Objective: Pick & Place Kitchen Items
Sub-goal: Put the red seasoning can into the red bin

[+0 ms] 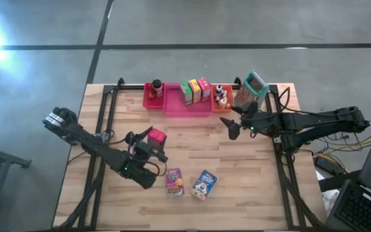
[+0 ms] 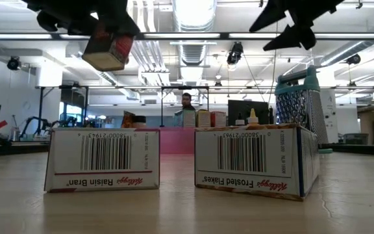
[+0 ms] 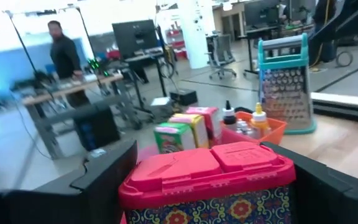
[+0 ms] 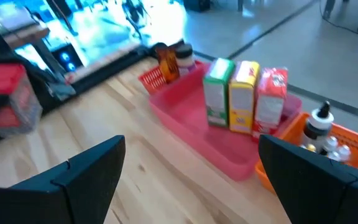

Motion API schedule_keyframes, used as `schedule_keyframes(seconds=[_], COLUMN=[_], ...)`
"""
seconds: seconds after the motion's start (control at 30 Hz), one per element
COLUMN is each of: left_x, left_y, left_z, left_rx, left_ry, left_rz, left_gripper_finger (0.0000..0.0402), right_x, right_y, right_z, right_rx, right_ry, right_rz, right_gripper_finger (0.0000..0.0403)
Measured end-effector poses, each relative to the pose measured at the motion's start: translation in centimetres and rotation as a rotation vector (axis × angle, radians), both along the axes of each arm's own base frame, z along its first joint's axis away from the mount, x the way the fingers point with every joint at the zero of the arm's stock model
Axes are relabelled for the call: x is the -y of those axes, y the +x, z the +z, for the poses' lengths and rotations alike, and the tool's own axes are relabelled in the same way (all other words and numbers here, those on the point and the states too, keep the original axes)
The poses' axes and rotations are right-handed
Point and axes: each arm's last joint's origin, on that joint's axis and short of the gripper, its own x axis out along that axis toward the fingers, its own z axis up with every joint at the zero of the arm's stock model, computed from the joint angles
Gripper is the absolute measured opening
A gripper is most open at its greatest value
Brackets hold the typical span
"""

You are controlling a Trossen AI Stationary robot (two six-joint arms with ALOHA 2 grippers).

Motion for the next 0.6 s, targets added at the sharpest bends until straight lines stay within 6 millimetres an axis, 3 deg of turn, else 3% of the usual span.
schedule_keyframes(seconds=[0.23, 0.5, 0.6], left_x=[0.1, -0.7, -1.2], left_y=[0.4, 2.2, 3.2], left_z=[0.5, 3.2, 4.4], left_rx=[-0.107, -0.266, -0.329], left_ry=[0.069, 0.150, 0.135], left_rz=[0.008, 0.057, -0.029], left_gripper_finger=[0.0330, 0.0330, 0.0330], right_x=[0.0, 0.0, -0.2], right_y=[0.2, 0.6, 0.8], right_z=[0.4, 1.1, 1.1], right_rx=[0.034, 0.144, 0.120], right_ry=[-0.017, 0.028, 0.005], right_rz=[0.009, -0.005, 0.077], right_gripper_finger=[0.0364, 0.0363, 0.0363])
